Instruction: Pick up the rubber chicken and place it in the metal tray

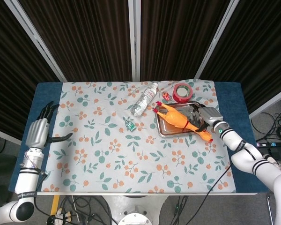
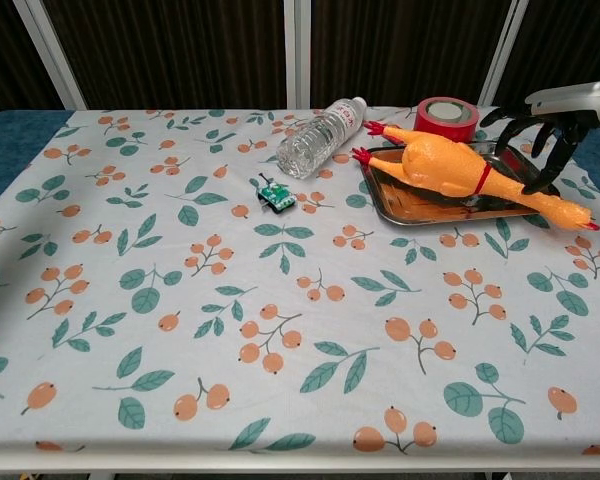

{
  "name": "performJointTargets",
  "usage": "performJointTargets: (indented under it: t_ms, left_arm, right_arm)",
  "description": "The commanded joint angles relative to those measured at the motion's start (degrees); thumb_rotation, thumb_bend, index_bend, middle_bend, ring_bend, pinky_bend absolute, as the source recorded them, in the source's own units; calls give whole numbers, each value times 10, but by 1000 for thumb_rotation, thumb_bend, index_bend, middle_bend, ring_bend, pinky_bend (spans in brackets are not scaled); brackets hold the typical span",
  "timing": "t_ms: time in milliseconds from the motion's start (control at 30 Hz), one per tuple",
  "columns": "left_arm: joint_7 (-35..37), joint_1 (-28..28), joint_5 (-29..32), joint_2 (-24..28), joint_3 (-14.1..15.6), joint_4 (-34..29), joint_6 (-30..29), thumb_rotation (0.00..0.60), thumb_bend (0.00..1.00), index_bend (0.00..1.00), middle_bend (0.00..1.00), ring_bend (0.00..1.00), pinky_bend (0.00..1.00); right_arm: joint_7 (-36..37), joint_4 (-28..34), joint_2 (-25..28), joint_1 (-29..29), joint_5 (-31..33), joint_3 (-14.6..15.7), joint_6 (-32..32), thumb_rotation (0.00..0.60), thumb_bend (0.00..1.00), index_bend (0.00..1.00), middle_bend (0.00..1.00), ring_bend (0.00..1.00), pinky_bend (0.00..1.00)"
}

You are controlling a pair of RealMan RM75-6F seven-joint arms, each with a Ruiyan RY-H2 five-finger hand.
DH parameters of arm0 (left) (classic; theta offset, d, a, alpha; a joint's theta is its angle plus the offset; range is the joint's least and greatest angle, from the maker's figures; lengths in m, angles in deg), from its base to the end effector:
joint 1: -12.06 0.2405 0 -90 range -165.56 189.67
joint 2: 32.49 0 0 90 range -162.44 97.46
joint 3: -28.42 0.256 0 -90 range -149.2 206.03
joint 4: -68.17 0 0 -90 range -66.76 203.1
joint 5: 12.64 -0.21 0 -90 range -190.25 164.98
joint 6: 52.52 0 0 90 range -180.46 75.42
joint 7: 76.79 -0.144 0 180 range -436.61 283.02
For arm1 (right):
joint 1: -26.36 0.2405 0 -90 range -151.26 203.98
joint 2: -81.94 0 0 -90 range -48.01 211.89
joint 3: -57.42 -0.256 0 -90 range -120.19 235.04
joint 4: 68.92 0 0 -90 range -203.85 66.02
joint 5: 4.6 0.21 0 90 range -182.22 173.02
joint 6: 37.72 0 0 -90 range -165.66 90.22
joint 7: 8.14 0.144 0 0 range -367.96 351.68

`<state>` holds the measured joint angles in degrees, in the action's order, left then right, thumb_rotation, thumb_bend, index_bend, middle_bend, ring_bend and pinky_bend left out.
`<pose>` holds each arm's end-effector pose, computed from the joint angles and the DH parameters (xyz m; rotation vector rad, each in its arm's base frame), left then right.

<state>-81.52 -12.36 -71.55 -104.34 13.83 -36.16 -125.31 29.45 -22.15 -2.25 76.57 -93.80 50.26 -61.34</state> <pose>-0.2161 0.2959 0.1092 -1.2342 -1.2488 -1.1425 -0.2602 -0.4503 0.0520 1.8101 -1.2601 0.5994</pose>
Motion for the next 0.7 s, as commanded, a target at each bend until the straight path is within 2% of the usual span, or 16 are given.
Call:
performJointTargets:
  t_ms: [33, 133, 233, 300, 367, 500, 567, 700]
  left_arm:
    - [3, 1, 1, 1, -1, 2, 1, 464, 59, 155, 96, 65, 208]
    - [8, 3, 0, 4, -3, 5, 1, 465, 59, 155, 96, 65, 209]
    - [10, 6, -8, 12, -1, 8, 2, 478, 58, 155, 96, 65, 208]
    - [5, 8, -18, 21, 5, 14, 3, 531, 58, 155, 96, 65, 208]
    - [-2, 12, -33, 31, 14, 22, 2, 595, 59, 155, 96, 65, 207]
    - [-17, 26, -63, 46, 34, 41, -12, 600, 60, 159, 96, 65, 207]
    - [-19, 37, -77, 51, 44, 49, -23, 600, 60, 162, 96, 65, 207]
    - [-7, 57, -104, 57, 61, 61, -42, 600, 60, 163, 97, 65, 206]
  right_arm:
    - [-32, -20, -5, 5, 1, 9, -15, 600, 0, 0, 90, 0, 138]
    - [-81, -21, -3, -3, 11, 7, -44, 600, 0, 0, 64, 0, 129]
    - [-121, 19, 21, -25, 35, -7, -90, 600, 0, 0, 73, 0, 130]
    - [-148, 68, 51, -49, 57, -20, -133, 600, 3, 0, 109, 11, 157]
    - [-178, 132, 90, -81, 79, -29, -177, 600, 63, 0, 171, 62, 217]
    - [-243, 259, 168, -152, 109, -28, -268, 600, 197, 21, 240, 128, 273]
    - [-270, 318, 202, -192, 117, -20, -317, 600, 211, 59, 250, 134, 278]
    - [-298, 389, 244, -261, 109, 7, -400, 600, 219, 76, 230, 122, 278]
